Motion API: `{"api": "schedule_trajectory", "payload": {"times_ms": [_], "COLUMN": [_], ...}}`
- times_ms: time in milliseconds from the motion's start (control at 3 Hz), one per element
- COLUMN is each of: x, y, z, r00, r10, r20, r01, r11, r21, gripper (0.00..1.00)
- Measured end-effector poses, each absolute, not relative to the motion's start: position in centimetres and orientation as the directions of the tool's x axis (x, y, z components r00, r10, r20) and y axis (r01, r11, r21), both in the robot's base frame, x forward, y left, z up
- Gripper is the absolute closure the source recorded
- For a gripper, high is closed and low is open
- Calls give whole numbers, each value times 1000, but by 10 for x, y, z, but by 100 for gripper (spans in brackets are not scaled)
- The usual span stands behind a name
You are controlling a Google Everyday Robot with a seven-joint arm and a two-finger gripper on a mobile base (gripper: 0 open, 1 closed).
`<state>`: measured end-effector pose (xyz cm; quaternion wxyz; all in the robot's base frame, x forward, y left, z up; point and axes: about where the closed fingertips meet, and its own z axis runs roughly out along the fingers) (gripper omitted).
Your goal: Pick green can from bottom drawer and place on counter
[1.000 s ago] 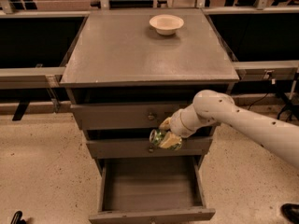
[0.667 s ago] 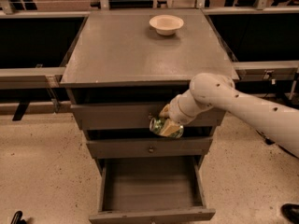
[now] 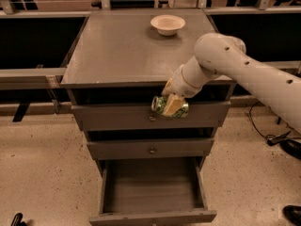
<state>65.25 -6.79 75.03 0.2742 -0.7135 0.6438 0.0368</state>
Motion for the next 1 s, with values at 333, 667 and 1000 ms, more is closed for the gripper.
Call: {"api": "schedule_trajectory", "payload": {"times_ms": [333, 667, 1000], "x": [651, 640, 611], "y": [-68, -69, -68], "z": [752, 812, 901], "r00": [168, 188, 216], "r10": [-899, -906, -927], "r20": [-405, -379, -307], "r01": [-939, -928, -894], "r11": [-20, -37, -61], "r21": [-345, -371, -444], "gripper": [100, 100, 100]}}
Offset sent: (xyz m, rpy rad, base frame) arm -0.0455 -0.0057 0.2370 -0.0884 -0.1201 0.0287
